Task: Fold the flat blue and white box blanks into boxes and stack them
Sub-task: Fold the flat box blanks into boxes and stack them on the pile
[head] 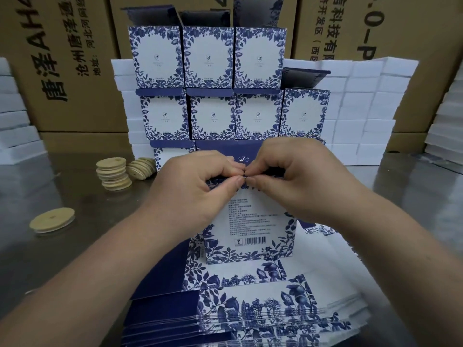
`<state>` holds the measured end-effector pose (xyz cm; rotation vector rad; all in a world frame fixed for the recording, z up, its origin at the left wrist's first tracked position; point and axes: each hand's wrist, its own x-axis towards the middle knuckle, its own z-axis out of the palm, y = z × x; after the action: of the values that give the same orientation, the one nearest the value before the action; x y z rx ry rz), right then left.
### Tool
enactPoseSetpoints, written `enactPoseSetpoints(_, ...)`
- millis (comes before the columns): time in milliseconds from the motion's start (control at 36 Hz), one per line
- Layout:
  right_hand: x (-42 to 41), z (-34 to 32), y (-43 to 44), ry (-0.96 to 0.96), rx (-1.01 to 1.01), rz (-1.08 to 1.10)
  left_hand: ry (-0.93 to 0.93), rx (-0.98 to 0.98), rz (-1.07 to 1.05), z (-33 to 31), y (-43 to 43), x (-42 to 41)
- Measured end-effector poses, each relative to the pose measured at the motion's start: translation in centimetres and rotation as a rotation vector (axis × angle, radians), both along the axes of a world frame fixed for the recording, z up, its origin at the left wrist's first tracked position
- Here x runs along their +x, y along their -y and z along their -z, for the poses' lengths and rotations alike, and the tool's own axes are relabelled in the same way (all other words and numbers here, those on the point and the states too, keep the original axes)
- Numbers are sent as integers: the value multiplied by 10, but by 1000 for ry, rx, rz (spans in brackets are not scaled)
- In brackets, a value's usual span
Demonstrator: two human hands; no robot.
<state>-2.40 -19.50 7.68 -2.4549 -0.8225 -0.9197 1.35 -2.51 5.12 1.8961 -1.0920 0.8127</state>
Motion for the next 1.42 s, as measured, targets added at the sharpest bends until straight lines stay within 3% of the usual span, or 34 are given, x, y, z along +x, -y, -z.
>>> enactPoseSetpoints(111, 0, 1, -2, 13, 0, -8, -7, -1, 13, 0, -1, -1)
enactPoseSetpoints(333, -2, -13, 31, -320, 234, 2, -186, -4, 62, -5, -14, 4)
enactPoseSetpoints(500, 1, -11, 41, -353, 284, -25, -153, -147, 3, -3, -17, 7)
enactPoseSetpoints(667, 3, -11, 47, -435, 331, -82, -179, -167, -3, 0, -18, 13)
enactPoseSetpoints(1000, 4, -6, 43, -331, 289, -90, -172, -177, 13, 1, -18, 14)
enactPoseSetpoints(1083, 5, -4, 40, -321, 419, -142, -165, -171, 34, 0, -21, 16)
enactPoseSetpoints(1250, 22, -3, 48, -219, 884, -89, -220, -263, 178, 2, -22, 18)
enactPoseSetpoints(1361, 36, 5, 53, -337, 892, 137, -172, -265, 221, 3, -21, 18)
enactPoseSetpoints(1417, 37, 9, 52, -463, 883, 104, -139, -255, 208, 4, -21, 20)
